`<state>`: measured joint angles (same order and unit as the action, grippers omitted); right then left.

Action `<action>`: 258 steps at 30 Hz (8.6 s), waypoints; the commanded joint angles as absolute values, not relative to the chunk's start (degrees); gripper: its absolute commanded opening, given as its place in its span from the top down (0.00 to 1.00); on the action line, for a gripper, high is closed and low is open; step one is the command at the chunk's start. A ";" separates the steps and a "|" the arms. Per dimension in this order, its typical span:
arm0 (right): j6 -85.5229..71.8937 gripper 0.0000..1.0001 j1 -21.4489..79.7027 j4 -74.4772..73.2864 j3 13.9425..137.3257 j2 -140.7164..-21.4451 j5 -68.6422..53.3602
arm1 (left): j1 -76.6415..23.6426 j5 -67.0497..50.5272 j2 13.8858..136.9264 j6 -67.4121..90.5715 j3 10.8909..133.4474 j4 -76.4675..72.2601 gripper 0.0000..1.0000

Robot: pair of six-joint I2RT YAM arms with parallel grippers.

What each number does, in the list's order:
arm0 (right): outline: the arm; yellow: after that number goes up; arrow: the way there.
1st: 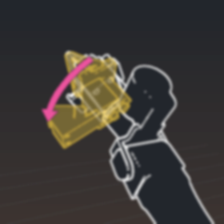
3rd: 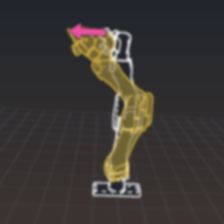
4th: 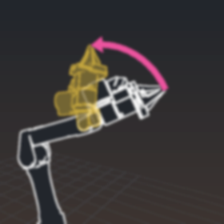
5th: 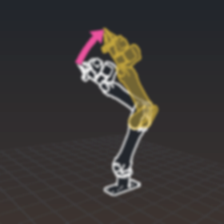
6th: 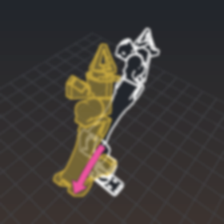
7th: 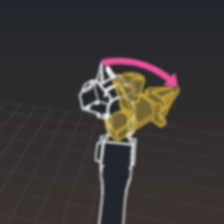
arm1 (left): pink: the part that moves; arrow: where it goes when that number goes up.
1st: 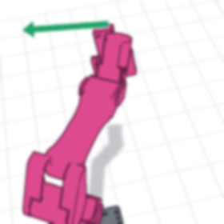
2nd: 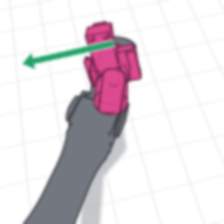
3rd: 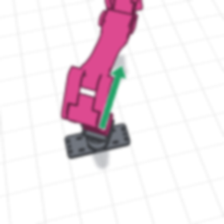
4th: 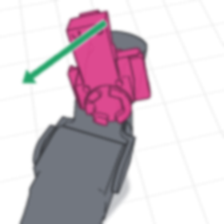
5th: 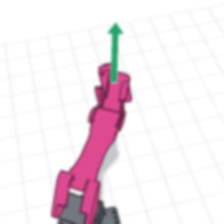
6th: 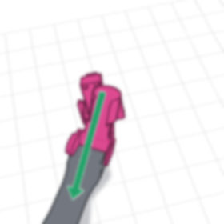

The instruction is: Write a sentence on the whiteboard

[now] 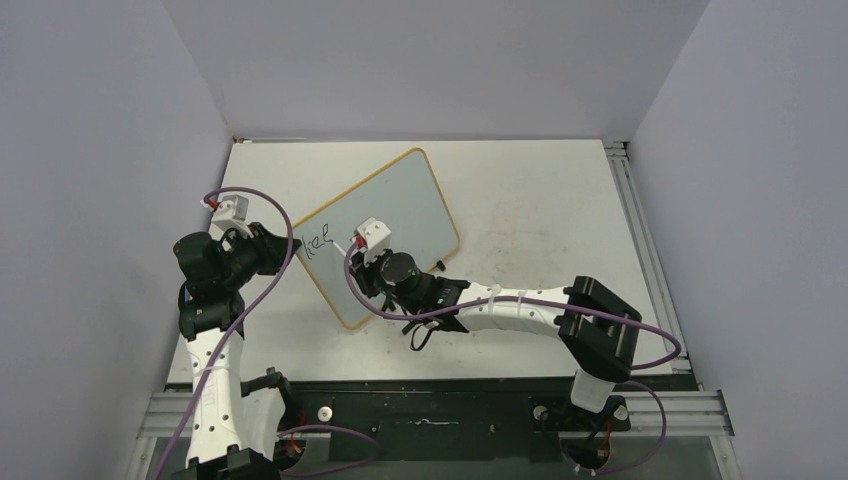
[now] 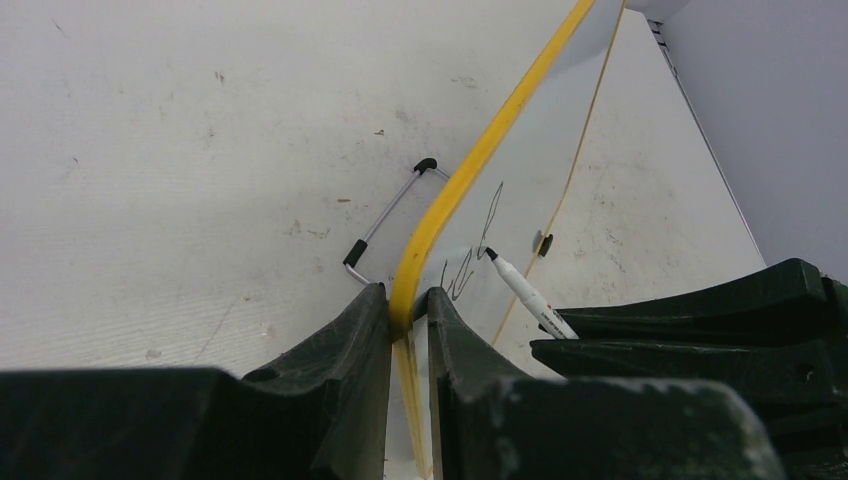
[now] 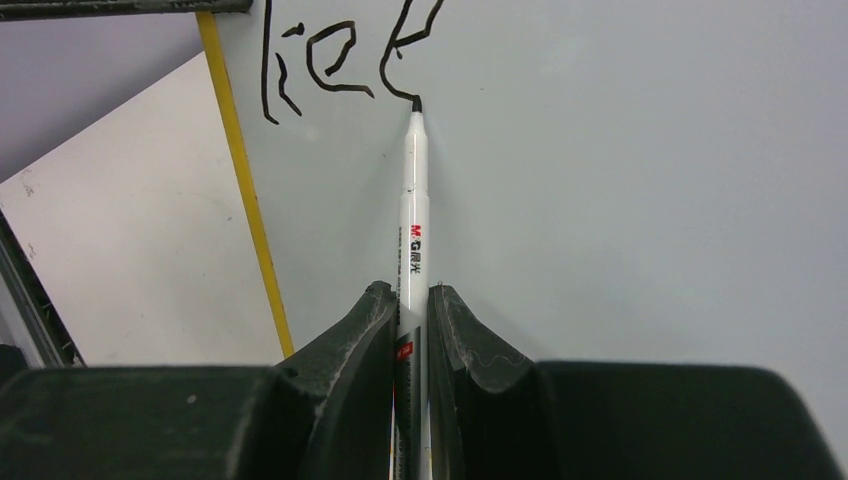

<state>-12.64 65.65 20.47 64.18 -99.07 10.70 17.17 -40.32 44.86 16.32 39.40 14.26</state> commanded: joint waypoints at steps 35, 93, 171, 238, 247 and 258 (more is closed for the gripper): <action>-10.81 0.95 63.54 21.55 69.26 -98.19 9.96 | 16.96 -39.27 44.55 15.09 41.88 14.57 1.00; -10.59 0.95 62.62 17.31 69.25 -96.21 7.12 | 16.81 -39.16 44.27 15.03 41.75 14.50 1.00; -13.15 0.95 62.37 13.11 68.10 -98.43 6.85 | 16.82 -38.95 44.29 14.94 41.71 14.56 1.00; -10.76 0.95 56.07 6.09 70.52 -97.67 3.25 | 17.11 -38.77 44.46 14.46 41.60 14.94 1.00; -10.41 0.95 55.93 6.52 71.82 -98.93 2.54 | 17.06 -38.76 44.51 14.50 41.60 14.93 1.00; -9.09 0.95 57.21 6.35 71.32 -99.19 1.79 | 17.08 -38.82 44.50 14.50 41.60 14.85 1.00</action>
